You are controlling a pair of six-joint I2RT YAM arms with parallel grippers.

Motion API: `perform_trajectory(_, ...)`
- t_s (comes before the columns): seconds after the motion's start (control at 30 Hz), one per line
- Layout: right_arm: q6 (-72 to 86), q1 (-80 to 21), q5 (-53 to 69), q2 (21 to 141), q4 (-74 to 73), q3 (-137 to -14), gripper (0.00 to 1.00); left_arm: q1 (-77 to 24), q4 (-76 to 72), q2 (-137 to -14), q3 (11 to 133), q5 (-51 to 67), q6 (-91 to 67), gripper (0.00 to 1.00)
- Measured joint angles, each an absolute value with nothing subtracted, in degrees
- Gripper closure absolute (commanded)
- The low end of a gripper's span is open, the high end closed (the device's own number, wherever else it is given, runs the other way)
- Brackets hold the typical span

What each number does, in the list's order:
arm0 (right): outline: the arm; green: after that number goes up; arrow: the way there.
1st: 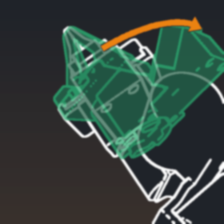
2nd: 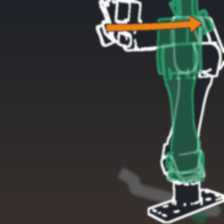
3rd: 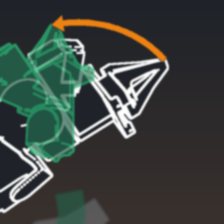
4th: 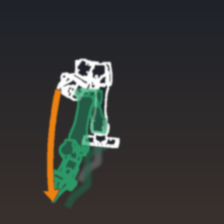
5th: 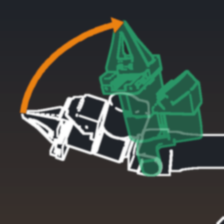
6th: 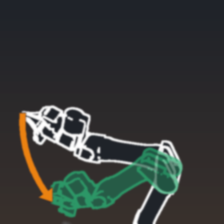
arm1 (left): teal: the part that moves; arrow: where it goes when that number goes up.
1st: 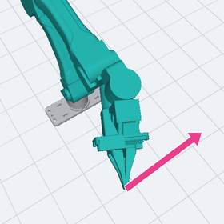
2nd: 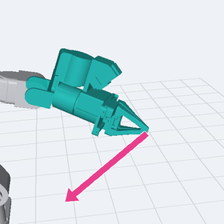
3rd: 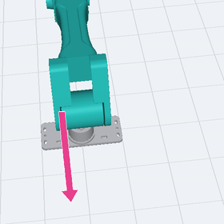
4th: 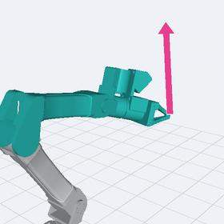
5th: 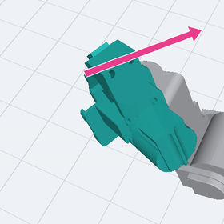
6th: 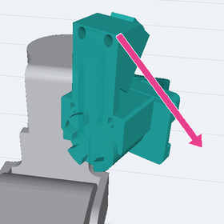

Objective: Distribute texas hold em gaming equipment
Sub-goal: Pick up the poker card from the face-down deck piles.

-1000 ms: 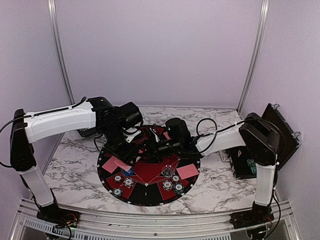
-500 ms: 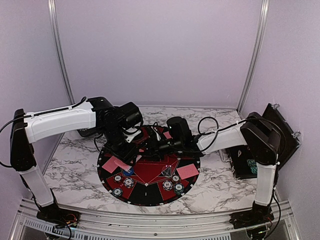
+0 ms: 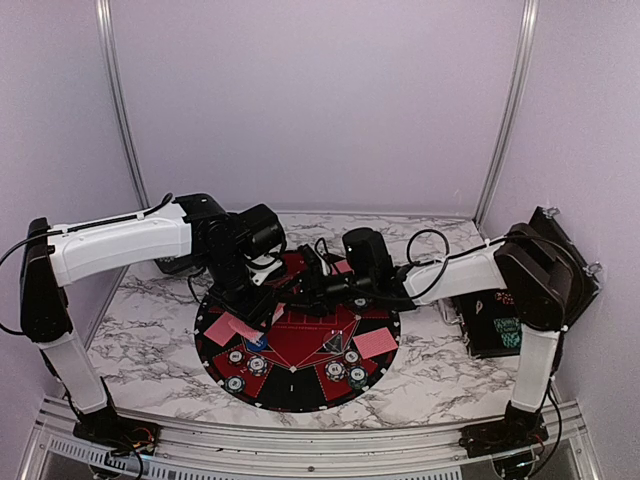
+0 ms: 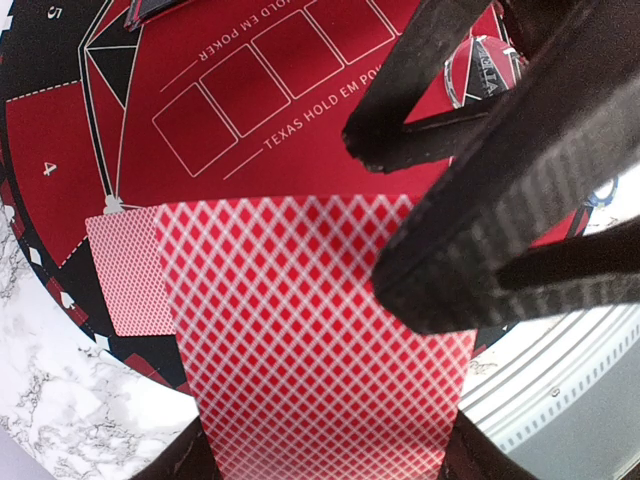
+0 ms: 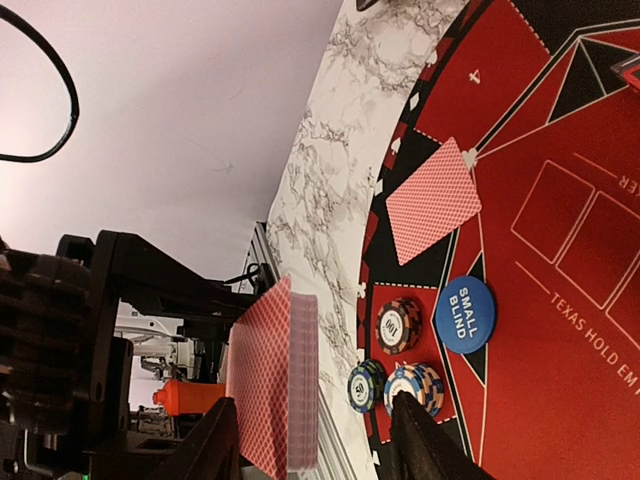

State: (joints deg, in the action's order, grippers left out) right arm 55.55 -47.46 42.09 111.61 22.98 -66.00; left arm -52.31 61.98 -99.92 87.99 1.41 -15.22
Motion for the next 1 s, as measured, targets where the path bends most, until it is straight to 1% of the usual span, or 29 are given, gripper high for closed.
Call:
perform_trajectory(0.13, 55.96, -46.68, 41.98, 109.97, 23.38, -64.99, 0.51, -52.31, 61.98, -99.92, 87.99, 1.41, -15.22, 0.47)
perform_trajectory(0.43, 57.54, -46.41, 42.13, 109.16, 24.8, -64.2, 0.7, -52.31, 61.98, -99.92, 87.99, 1.41, -15.22, 0.47)
perform_trajectory(1.0, 59.86, -47.33, 43.27, 109.21, 26.61, -63.79, 0.77, -52.31, 61.98, -99.92, 87.99, 1.39, -15.22, 0.47)
